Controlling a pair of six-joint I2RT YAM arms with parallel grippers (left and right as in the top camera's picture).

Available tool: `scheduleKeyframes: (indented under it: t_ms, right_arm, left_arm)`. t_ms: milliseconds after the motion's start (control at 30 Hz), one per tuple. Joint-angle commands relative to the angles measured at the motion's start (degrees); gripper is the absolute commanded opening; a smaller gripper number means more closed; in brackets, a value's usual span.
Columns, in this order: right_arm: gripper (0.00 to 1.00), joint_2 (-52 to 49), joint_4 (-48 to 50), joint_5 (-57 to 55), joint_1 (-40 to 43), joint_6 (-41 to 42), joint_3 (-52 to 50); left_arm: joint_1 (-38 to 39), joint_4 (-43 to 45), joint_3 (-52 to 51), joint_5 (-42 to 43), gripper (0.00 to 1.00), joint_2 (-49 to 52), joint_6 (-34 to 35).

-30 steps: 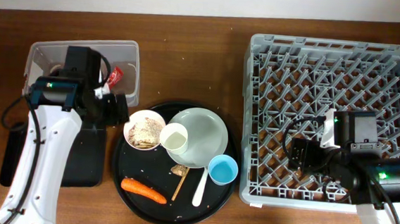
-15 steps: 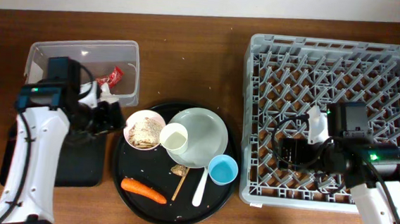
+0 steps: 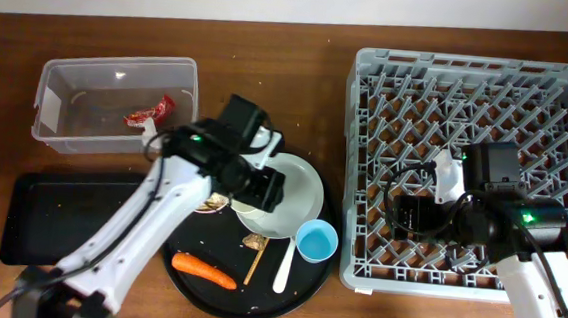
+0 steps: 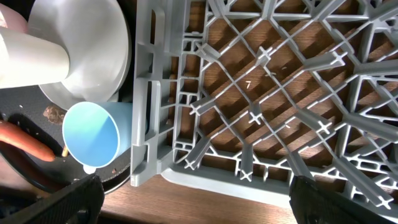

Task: Sort waste into correct bins and load items into the dishwasher rack
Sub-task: 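Grasp the white cup with the left gripper and lift it toward the right gripper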

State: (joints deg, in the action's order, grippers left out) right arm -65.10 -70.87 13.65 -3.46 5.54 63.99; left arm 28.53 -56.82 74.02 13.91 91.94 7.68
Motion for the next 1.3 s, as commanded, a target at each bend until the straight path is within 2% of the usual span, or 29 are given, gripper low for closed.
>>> scheduleKeyframes:
  t_ms: [0, 67, 100, 167, 267, 300, 333, 433, 633, 700, 767, 833, 900, 1000, 1067, 1100, 1200, 1267]
  right_arm:
    - [0.98, 0.07, -0.28, 0.76, -0.31, -0.61, 1.07]
    - [0.98, 0.07, -0.33, 0.74, -0.31, -0.61, 1.07]
    - [0.98, 0.07, -0.33, 0.74, -0.31, -0.61, 1.07]
    - [0.98, 0.07, -0.31, 0.74, -0.31, -0.63, 1.07]
    - [0.98, 0.07, -0.31, 0.72, -0.31, -0.63, 1.07]
    - [0.98, 0.07, -0.31, 0.74, -0.31, -0.63, 1.07]
    - [0.98, 0.07, -0.31, 0.72, -0.31, -0.63, 1.07]
    - [0.98, 0.07, -0.31, 0.72, -0.26, -0.63, 1.07]
    - [0.98, 0.07, -0.31, 0.81, -0.26, -0.63, 1.07]
    - [0.98, 0.07, -0.15, 2.08, -0.26, -0.68, 1.07]
    - [0.98, 0.07, 0.74, 5.84, -0.26, -2.16, 1.09]
    - [0.98, 0.07, 2.47, 13.77, -0.26, -5.92, 1.09]
    - [0.98, 0.07, 5.22, 23.54, -0.26, -8.87, 1.09]
    - [0.98, 0.07, 9.64, 35.06, -0.26, -10.84, 1.09]
    - [0.98, 0.07, 12.59, 39.32, -0.26, -11.32, 1.09]
    - [0.99, 0.07, 13.84, 40.19, -0.26, -11.32, 1.09]
    - [0.98, 0.07, 15.08, 42.86, -0.26, -11.34, 1.07]
    - [0.98, 0.07, 15.69, 44.28, -0.26, -11.34, 1.07]
  left_arm:
    - [2.21, 1.33, -0.11, -5.4, 0.69, 5.6, -0.87]
    - [2.21, 1.77, -0.11, -5.64, 0.65, 7.54, -0.87]
    - [2.23, 2.14, -0.11, -5.68, 0.59, 8.46, -0.87]
    - [2.23, 2.56, -0.11, -5.64, 0.45, 10.03, -0.87]
    - [2.21, 2.89, -0.02, -5.66, 0.11, 10.75, -0.87]
    - [2.21, 2.78, 0.37, -5.66, 0.03, 10.73, -0.9]
    - [2.21, 2.58, 0.9, -5.64, 0.01, 10.69, -0.87]
    - [2.1, 0.28, 4.72, -5.68, 0.01, 10.69, -0.9]
    - [-1.29, -10.75, 18.29, -5.44, 0.01, 10.58, -0.9]
    - [-3.45, -14.53, 23.56, -1.31, 0.0, 10.58, -0.94]
    - [-5.6, -16.15, 27.17, 5.33, 0.01, 10.58, -0.98]
    - [-8.02, -16.11, 29.44, 15.63, 0.0, 10.58, -2.89]
    - [-11.61, -14.51, 30.18, 33.62, 0.0, 10.58, -6.91]
    - [-15.13, -13.53, 30.16, 56.11, 0.0, 10.73, -13.07]
    - [-15.82, -13.53, 30.16, 66.53, 0.0, 10.75, -17.09]
    - [-15.85, -13.49, 30.16, 69.31, 0.0, 10.75, -18.32]
    - [-15.5, -13.49, 30.16, 70.29, 0.0, 10.75, -18.88]
    - [-14.67, -13.35, 30.16, 76.04, 0.0, 10.75, -22.47]
